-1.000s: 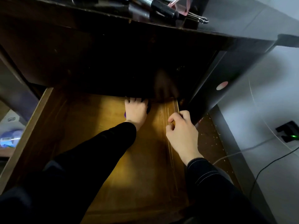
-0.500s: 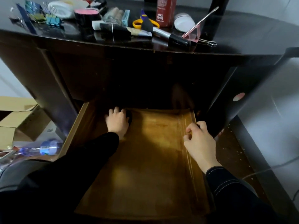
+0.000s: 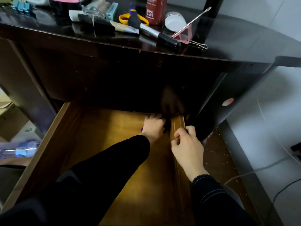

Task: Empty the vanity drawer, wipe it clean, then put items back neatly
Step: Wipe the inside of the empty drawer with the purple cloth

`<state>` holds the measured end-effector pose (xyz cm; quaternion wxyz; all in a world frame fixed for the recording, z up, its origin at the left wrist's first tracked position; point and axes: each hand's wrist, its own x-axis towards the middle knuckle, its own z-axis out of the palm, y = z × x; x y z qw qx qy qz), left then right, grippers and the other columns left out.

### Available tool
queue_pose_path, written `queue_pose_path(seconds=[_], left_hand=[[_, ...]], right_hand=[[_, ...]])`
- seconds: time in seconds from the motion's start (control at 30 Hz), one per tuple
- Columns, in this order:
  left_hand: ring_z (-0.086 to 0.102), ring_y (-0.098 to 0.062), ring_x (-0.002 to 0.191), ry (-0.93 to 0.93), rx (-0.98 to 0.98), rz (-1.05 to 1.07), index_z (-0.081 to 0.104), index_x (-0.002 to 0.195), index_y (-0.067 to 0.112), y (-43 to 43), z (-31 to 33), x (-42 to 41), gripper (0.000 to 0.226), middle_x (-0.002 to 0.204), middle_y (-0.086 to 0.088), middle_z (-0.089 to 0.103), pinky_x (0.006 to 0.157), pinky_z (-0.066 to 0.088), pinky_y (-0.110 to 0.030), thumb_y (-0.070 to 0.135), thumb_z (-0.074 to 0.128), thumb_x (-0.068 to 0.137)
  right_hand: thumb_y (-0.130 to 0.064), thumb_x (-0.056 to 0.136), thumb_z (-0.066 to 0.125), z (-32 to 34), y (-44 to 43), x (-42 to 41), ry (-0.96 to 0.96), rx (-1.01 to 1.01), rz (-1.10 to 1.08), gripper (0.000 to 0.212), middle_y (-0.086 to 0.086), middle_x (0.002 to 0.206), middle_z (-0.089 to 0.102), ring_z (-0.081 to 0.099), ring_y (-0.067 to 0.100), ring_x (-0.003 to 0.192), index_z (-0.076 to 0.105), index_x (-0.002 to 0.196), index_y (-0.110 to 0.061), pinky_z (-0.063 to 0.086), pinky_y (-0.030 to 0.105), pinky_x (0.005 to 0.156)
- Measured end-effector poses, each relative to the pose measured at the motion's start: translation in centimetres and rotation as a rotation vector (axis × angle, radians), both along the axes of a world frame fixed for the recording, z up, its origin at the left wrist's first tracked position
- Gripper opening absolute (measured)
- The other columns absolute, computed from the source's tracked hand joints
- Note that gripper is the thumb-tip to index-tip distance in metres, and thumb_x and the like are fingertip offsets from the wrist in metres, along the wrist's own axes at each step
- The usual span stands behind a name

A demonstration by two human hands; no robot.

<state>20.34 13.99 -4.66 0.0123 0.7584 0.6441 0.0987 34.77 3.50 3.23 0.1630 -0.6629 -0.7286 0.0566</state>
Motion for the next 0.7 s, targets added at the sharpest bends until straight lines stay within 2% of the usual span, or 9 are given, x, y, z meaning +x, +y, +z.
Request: queue_pose_path(seconds=[0.13,0.33,0.47,0.6,0.67,0.7], left_hand=[[0.046,-0.029,0.122,0.036,-0.046,-0.145,0.060,0.131,0.025,-0.9,0.1,-0.2,0.045,0.129,-0.001,0.053,0.092,0.041,-0.040,0.038,0.064,0.088],[0.043,-0.026,0.115,0.001,-0.131,-0.506,0.058,0.132,0.024,-9.2,0.4,-1.5,0.046,0.126,-0.003,0.049,0.092,0.041,-0.043,0.035,0.064,0.088],[0.044,-0.025,0.109,0.028,-0.259,-0.691,0.058,0.133,0.029,-13.7,1.0,-2.5,0.046,0.116,-0.001,0.048,0.080,0.046,-0.039,0.029,0.064,0.088],[0.049,-0.025,0.119,-0.168,-0.437,-0.472,0.059,0.136,0.027,-14.7,3.3,-4.0,0.046,0.127,-0.003,0.054,0.092,0.046,-0.035,0.022,0.064,0.090],[0.056,-0.020,0.114,-0.396,-0.467,-0.287,0.063,0.131,0.023,-14.6,4.8,-5.1,0.041,0.127,-0.003,0.059,0.096,0.048,-0.031,0.024,0.067,0.091],[0.060,-0.015,0.108,-0.565,-0.497,-0.185,0.064,0.129,0.023,-14.6,5.7,-5.9,0.038,0.124,-0.002,0.062,0.092,0.051,-0.028,0.025,0.069,0.091]], right_hand=[[-0.026,0.094,0.062,-0.2,0.1,0.1,0.001,0.006,-0.004,0.011,-0.002,0.126,0.042,0.060,0.017,0.071,0.061,0.104,-0.022,0.050,0.028,0.062],[-0.027,0.094,0.063,-0.5,0.1,0.2,-0.010,0.011,0.000,0.009,-0.002,0.125,0.042,0.058,0.016,0.071,0.059,0.101,-0.024,0.045,0.026,0.060],[-0.026,0.094,0.062,0.0,-0.2,0.0,-0.021,0.014,0.009,0.011,0.000,0.126,0.044,0.060,0.017,0.072,0.060,0.104,-0.023,0.045,0.026,0.060],[-0.028,0.095,0.060,0.5,-0.8,0.0,-0.023,-0.011,0.018,0.018,0.003,0.134,0.042,0.063,0.020,0.087,0.059,0.111,-0.021,0.052,0.029,0.067],[-0.030,0.096,0.060,0.7,-1.4,0.1,-0.013,-0.038,0.037,0.025,0.004,0.142,0.037,0.060,0.022,0.107,0.057,0.119,-0.022,0.054,0.031,0.074],[-0.031,0.096,0.059,0.7,-1.7,0.2,-0.013,-0.058,0.050,0.029,0.004,0.146,0.035,0.056,0.023,0.117,0.056,0.124,-0.022,0.055,0.033,0.079]])
